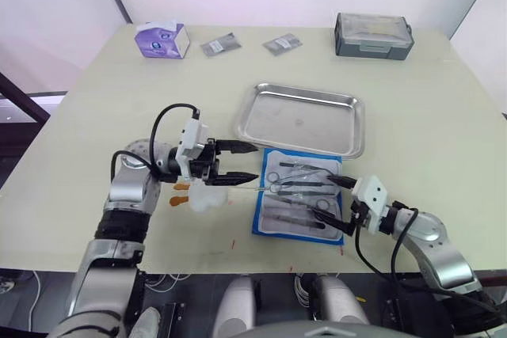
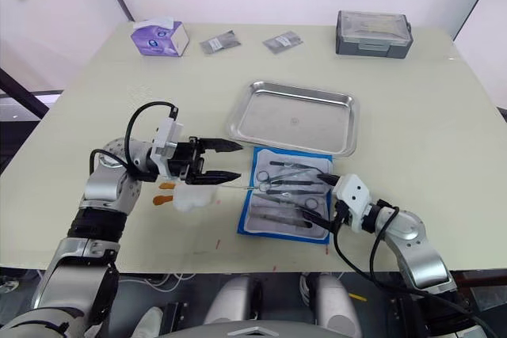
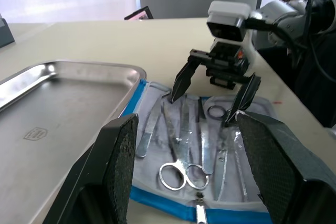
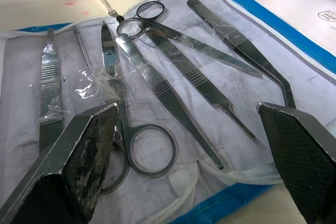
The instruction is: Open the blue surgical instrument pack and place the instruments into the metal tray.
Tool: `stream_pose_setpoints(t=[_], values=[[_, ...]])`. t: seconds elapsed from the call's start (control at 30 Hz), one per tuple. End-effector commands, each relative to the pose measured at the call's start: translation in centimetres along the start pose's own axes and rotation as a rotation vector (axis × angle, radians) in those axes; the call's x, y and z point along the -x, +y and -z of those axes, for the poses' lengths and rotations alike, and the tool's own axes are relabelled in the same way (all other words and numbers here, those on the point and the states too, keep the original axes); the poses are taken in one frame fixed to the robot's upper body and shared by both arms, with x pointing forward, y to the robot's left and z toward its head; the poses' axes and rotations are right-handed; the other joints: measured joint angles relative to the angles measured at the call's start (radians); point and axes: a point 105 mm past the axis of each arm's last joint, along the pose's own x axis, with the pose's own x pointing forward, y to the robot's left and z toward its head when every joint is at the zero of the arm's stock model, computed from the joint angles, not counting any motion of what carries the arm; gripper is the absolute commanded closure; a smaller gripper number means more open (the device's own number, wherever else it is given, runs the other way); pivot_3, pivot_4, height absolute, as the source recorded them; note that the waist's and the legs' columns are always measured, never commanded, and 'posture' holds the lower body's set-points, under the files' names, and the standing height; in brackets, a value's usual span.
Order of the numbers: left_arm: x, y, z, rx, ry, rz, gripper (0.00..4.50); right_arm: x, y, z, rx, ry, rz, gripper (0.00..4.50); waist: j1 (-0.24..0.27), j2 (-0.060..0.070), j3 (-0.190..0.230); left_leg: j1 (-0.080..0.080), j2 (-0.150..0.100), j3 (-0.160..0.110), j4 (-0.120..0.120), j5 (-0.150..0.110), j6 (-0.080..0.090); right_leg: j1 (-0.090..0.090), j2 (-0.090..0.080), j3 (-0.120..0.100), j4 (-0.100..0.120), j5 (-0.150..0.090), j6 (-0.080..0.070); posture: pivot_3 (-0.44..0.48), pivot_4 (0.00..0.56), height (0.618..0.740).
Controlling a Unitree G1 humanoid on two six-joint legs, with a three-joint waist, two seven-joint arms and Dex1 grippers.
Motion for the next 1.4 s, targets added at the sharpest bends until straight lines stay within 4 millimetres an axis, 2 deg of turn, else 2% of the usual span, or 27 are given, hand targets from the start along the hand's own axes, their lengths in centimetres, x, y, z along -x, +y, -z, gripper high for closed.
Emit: stream_pose_setpoints(t=[0.03, 0.3, 0.6, 1.13, 1.4], values=[[-0.2, 0.3, 0.3, -0.023, 0.024, 0.040, 1.31, 0.4, 0.2, 3.0, -0.059, 0.127, 0.018, 0.06, 0.000, 0.000, 0.000, 0.000, 0.000, 0.000, 0.000, 0.000, 0.000, 0.000, 0.000, 0.000, 0.000, 0.000, 0.000, 0.000, 0.150, 0.738], [-1.8, 1.8, 1.1, -0.022, 0.045, 0.074, 1.31, 0.6, 0.3, 3.2, -0.076, 0.136, 0.037, 0.06, 0.001, 0.000, 0.000, 0.000, 0.000, 0.000, 0.000, 0.000, 0.000, 0.000, 0.000, 0.000, 0.000, 0.000, 0.000, 0.000, 0.150, 0.738], [-3.1, 2.2, 1.4, 0.002, 0.037, 0.107, 1.31, 0.5, 0.3, 3.3, -0.083, 0.137, 0.044, 0.06, 0.000, 0.000, 0.000, 0.000, 0.000, 0.000, 0.000, 0.000, 0.000, 0.000, 0.000, 0.000, 0.000, 0.000, 0.000, 0.000, 0.150, 0.738], [-3.2, 2.9, 2.0, 0.031, 0.052, 0.093, 1.31, 0.1, 0.3, 3.1, -0.085, 0.139, 0.040, 0.06, -0.002, -0.001, 0.000, 0.000, 0.000, 0.000, 0.000, 0.000, 0.000, 0.000, 0.001, 0.000, 0.000, 0.000, 0.000, 0.000, 0.150, 0.738], [-3.1, 2.4, 2.6, 0.027, 0.078, 0.115, 1.31, 0.2, 0.6, 3.5, -0.119, 0.171, 0.041, 0.06, -0.002, -0.001, 0.000, 0.000, 0.000, -0.001, 0.000, 0.000, 0.000, 0.000, 0.001, 0.000, 0.000, 0.000, 0.000, 0.000, 0.150, 0.738]])
